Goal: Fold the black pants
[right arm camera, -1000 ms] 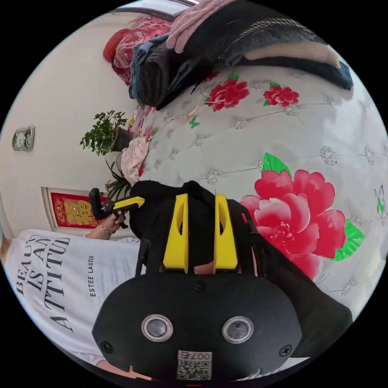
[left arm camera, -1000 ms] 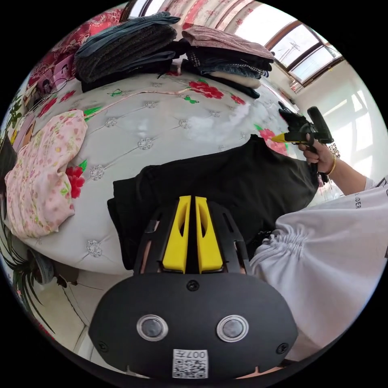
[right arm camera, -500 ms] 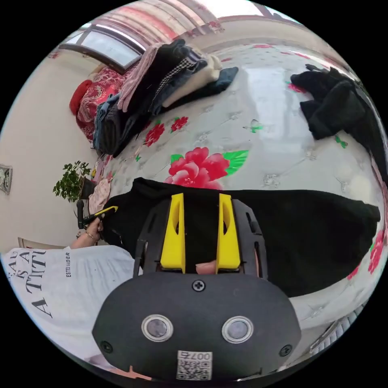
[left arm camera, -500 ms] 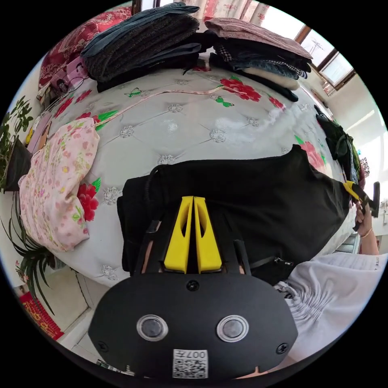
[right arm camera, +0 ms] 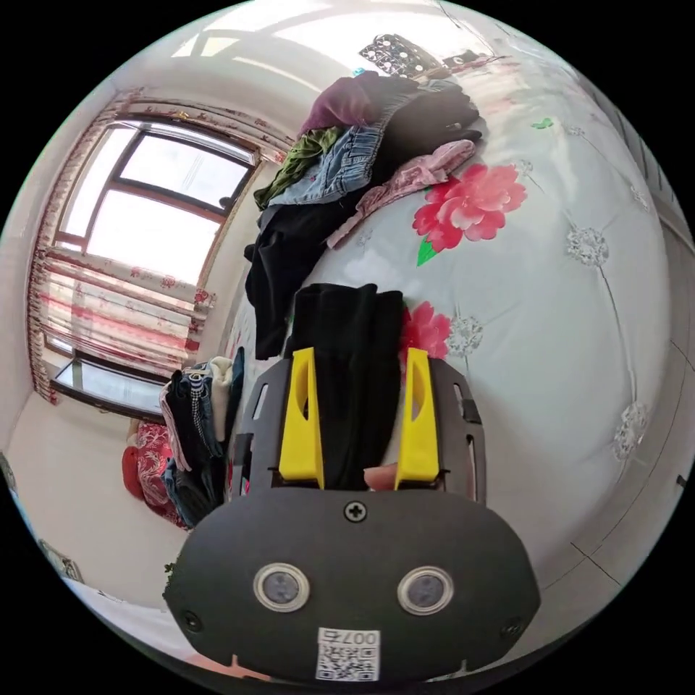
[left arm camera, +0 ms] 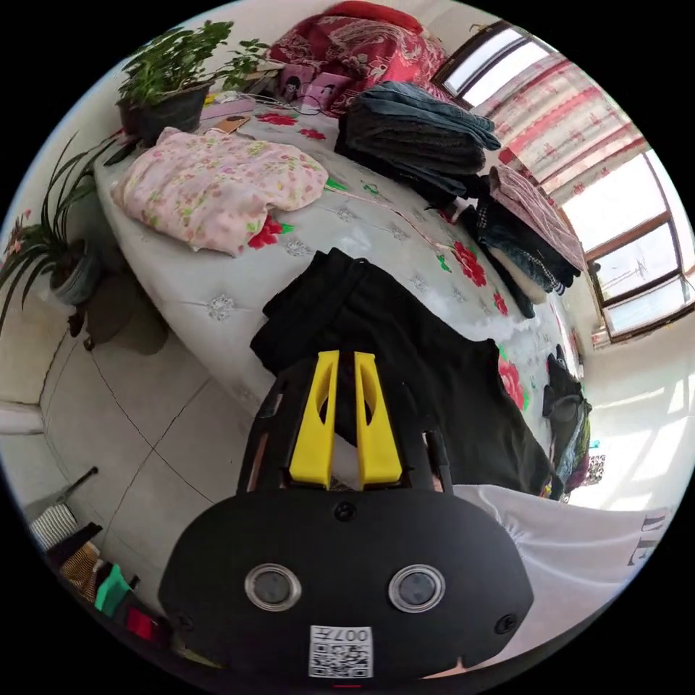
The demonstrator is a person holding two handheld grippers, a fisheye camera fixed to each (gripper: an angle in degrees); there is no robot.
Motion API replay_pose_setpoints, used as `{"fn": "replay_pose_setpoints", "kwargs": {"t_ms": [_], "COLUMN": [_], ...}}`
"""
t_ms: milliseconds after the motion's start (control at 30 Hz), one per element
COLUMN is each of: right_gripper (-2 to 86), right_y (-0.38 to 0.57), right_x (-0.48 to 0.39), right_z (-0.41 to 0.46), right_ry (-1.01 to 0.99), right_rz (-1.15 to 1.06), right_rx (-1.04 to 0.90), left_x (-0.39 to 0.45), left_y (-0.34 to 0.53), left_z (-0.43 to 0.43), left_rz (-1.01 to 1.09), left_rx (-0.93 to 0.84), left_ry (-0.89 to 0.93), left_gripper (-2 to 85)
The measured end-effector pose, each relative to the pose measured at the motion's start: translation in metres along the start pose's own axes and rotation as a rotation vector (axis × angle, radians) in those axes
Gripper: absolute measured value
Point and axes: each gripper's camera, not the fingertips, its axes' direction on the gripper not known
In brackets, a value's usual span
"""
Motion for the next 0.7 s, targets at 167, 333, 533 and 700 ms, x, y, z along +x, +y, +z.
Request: {"fn": "replay_pose_setpoints", "kwargs": {"t_ms": [167, 333, 533, 700], "right_gripper": [9.1, 8.0, 7.2, 6.5], "right_y": [0.008, 0.093, 0.406, 0.621], "right_x": [-0.051, -0.296, -0.511, -0.522], "right_z": [0.019, 0.030, 0.070, 0.170], "right_ry": [-0.220, -0.371, -0.410, -0.178], "right_rz": [0.063, -0.506, -1.200, -1.335], "right_rx": [-0.078, -0.328, -0.732, -1.149], "left_x": [-0.050, -0.084, -0.122, -0.147], "left_y": [0.015, 0.015, 0.005, 0.012], "left_z": [-0.016, -0.021, -0.009, -0.025], "left_rz": [-0.173, -0.222, -0.269, -0.250], "left_rx": [0.024, 0.044, 0.031, 0.056], "left_ry": [0.086, 0.127, 0.188, 0.242], "left_gripper": [7.1, 8.4, 10.3, 10.7]}}
